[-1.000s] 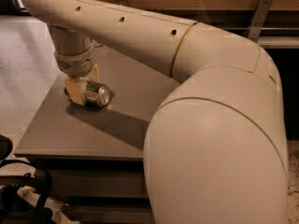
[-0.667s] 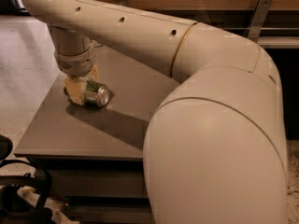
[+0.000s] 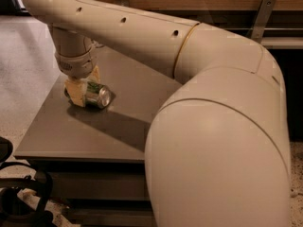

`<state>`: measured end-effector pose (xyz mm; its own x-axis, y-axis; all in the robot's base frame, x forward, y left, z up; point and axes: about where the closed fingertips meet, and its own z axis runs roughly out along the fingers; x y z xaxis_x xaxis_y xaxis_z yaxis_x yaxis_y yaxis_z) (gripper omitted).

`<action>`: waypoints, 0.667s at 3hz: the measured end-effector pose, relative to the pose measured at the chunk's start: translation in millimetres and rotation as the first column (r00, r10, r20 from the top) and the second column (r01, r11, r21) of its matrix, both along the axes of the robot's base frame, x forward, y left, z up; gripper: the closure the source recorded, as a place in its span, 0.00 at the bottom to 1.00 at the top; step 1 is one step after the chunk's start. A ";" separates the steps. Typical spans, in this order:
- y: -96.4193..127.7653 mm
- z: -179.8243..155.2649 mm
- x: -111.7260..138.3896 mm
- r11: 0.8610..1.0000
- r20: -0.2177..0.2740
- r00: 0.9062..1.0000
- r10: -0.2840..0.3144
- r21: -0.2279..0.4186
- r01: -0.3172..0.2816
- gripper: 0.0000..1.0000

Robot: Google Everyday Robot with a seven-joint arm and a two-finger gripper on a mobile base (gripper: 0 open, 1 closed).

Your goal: Place green can upright

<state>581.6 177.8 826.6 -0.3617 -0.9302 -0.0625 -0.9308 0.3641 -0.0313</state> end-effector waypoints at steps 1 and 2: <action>0.0 0.3 0.0 1.000 0.000 1.000 0.000 0.000 0.000 1.00; -2.5 2.7 0.2 1.000 0.009 1.000 -0.002 0.011 0.002 1.00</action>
Offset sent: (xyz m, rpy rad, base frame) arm -0.0049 -0.1052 0.1211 0.3982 -0.3325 -0.0430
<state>581.8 175.3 829.3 -0.3631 -0.9287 -0.0754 -0.9298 0.3664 -0.0354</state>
